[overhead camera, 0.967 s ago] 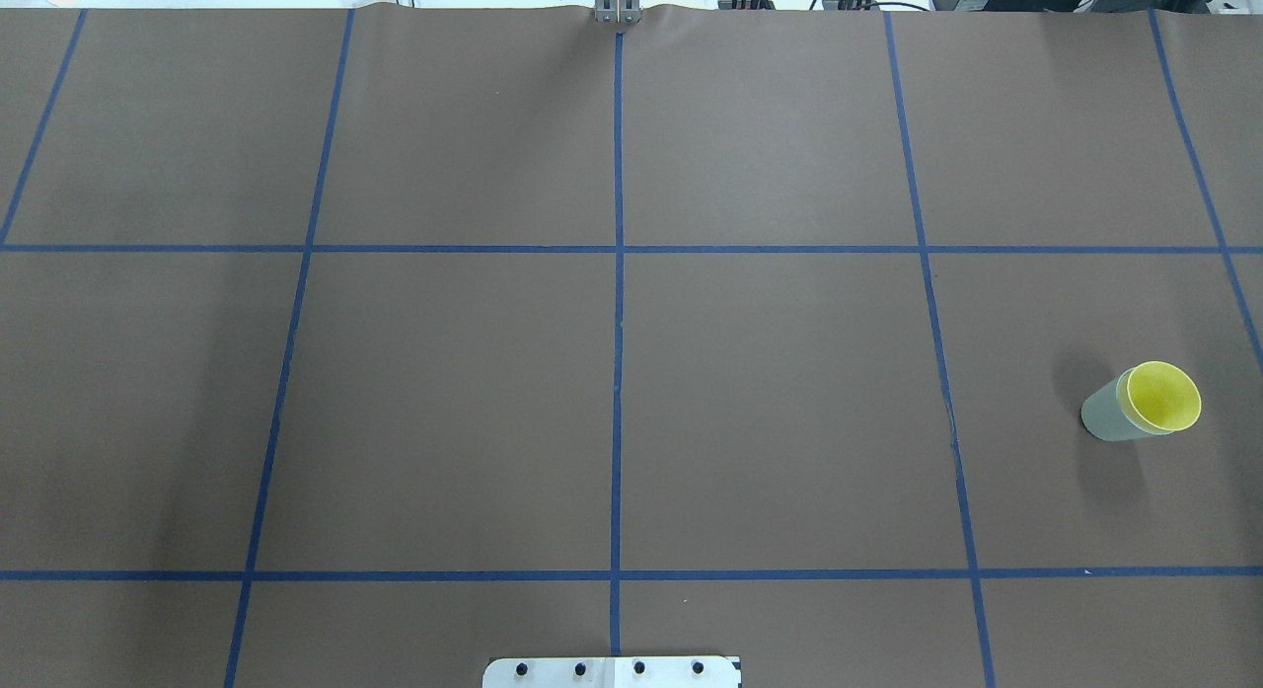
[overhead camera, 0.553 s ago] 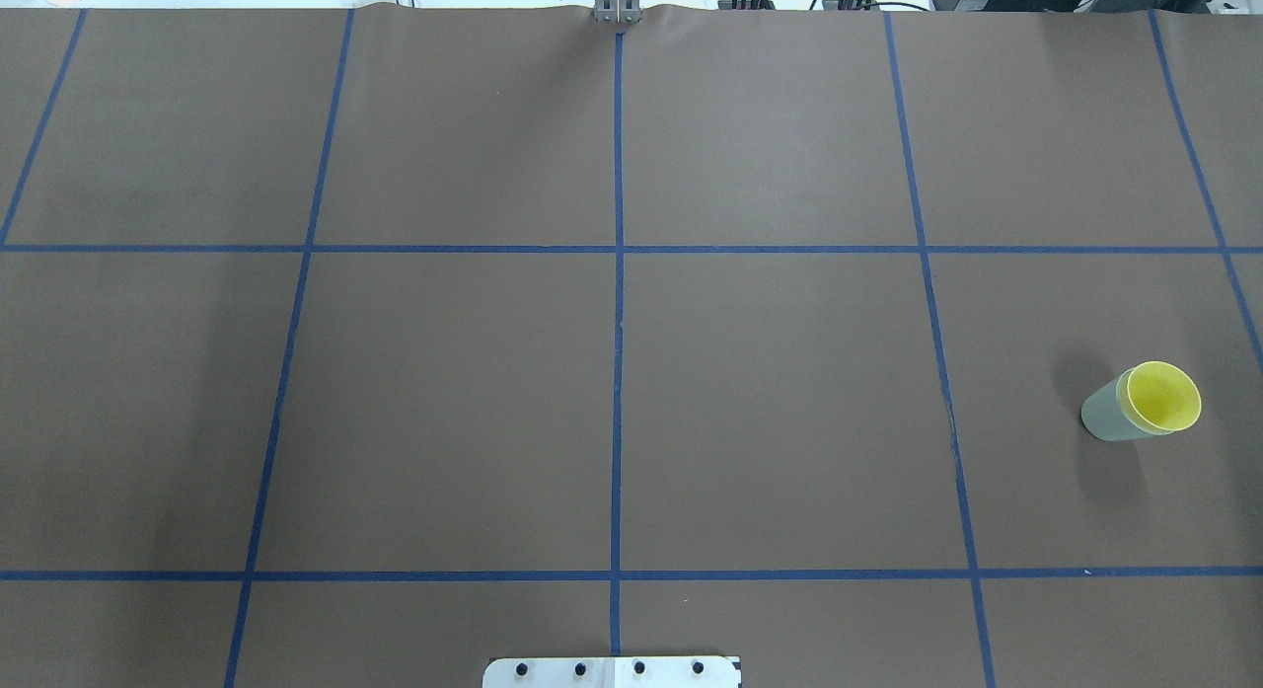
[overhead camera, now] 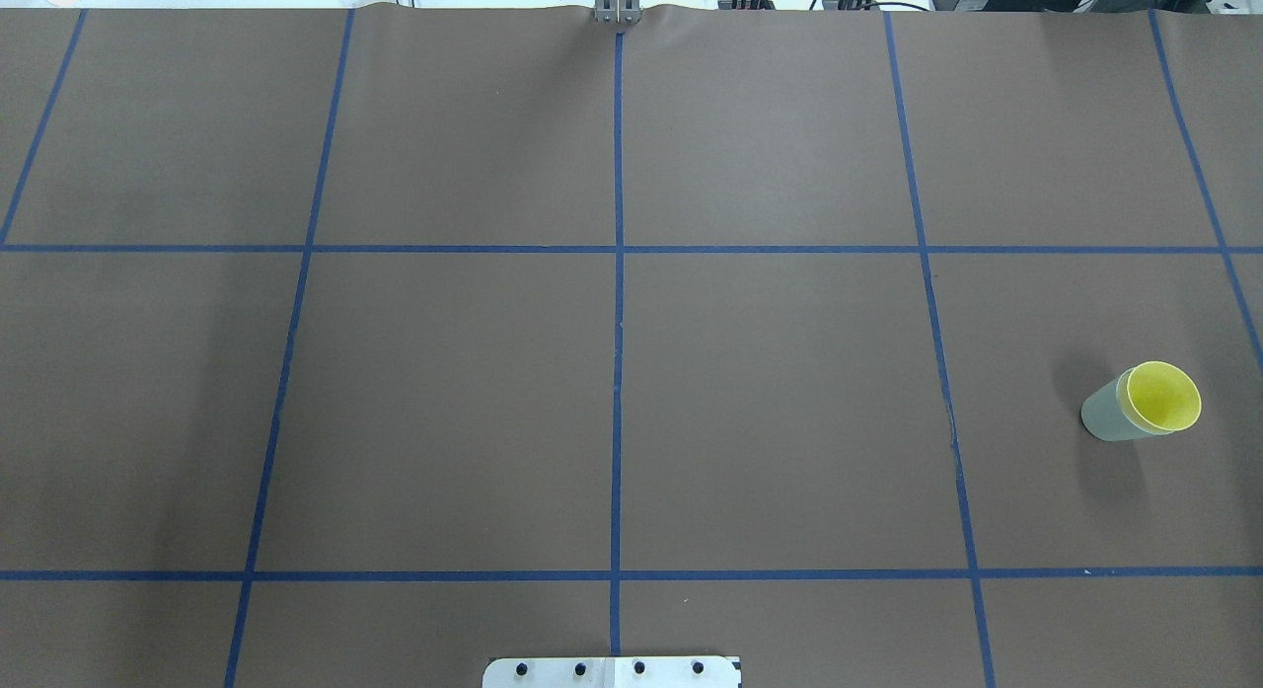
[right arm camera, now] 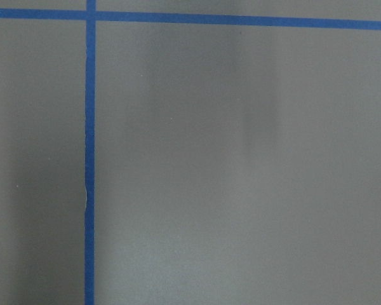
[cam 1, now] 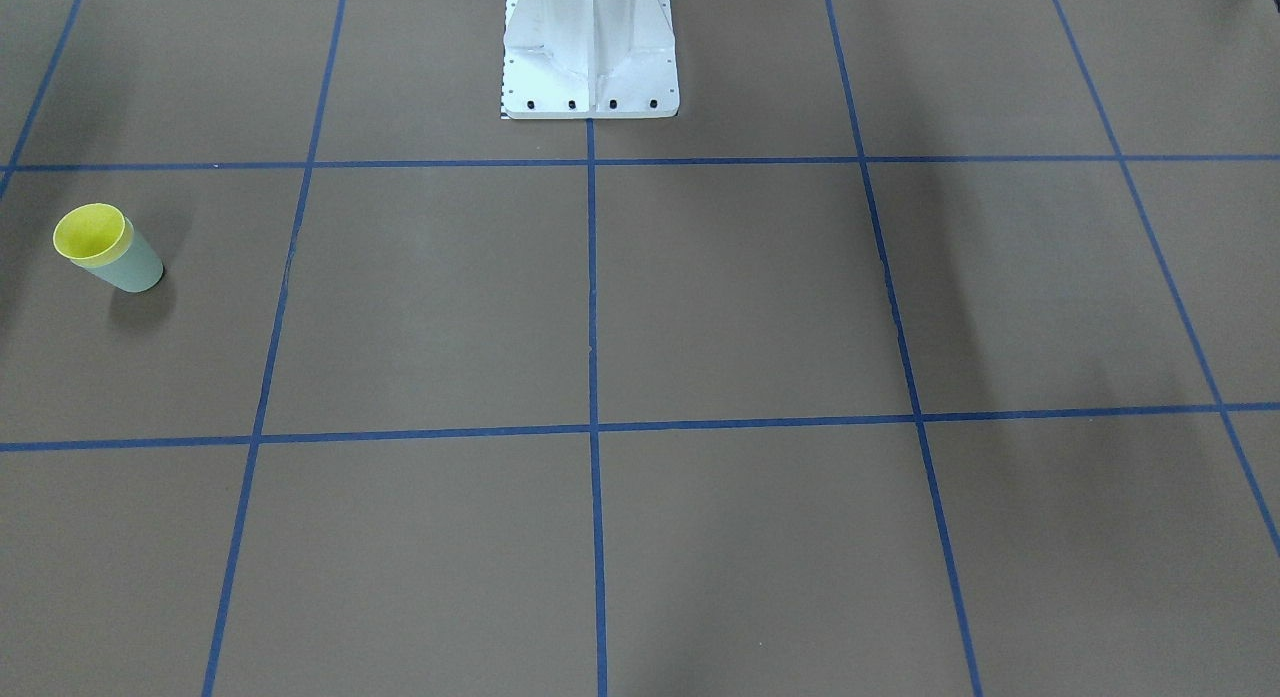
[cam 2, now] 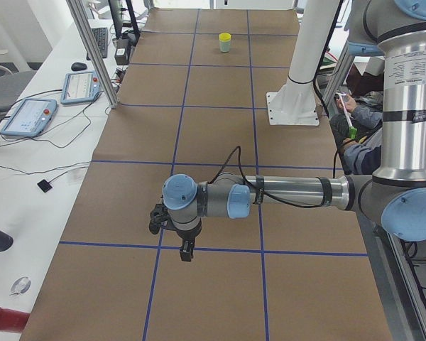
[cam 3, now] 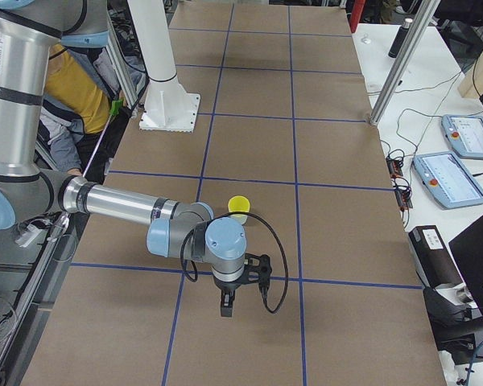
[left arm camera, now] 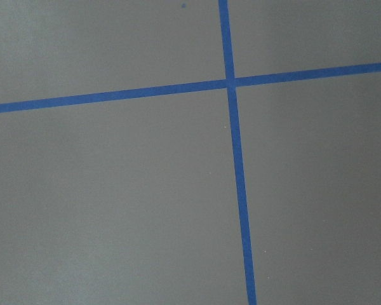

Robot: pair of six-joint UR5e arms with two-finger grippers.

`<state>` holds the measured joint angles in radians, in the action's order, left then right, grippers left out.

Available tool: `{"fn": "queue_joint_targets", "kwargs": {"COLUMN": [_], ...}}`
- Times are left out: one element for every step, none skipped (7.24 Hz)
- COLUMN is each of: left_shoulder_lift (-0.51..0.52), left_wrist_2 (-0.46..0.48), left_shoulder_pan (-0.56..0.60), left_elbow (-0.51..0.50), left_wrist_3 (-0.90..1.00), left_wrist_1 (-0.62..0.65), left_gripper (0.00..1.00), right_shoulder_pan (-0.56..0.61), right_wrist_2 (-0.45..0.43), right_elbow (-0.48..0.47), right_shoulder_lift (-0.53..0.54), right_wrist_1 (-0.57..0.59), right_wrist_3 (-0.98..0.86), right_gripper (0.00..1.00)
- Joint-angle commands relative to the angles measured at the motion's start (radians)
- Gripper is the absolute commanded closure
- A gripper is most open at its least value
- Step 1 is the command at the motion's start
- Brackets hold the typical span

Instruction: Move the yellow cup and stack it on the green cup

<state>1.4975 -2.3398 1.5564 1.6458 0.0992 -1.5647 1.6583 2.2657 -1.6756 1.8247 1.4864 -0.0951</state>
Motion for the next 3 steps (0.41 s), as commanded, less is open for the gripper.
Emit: {"fn": "queue_joint_targets", "kwargs": {"left_shoulder_lift": [-0.005, -0.006, -0.006], "left_wrist_2": [0.001, 0.001, 0.001], "left_shoulder_pan": [0.001, 0.001, 0.001], "left_elbow": [0.0, 0.0, 0.0], "left_wrist_3": [0.0, -0.001, -0.001], "left_wrist_1": [0.0, 0.0, 0.0], "left_gripper": [0.0, 0.0, 0.0], "right_shoulder_pan": [0.0, 0.0, 0.0], "right_wrist_2": [0.0, 0.0, 0.0], "right_elbow": [0.005, 0.005, 0.008], "right_shoulder_lift": [-0.001, -0.001, -0.001], "right_wrist_1": [0.0, 0.0, 0.0], "right_wrist_3": [0.0, 0.0, 0.0], "right_gripper": [0.0, 0.0, 0.0]}}
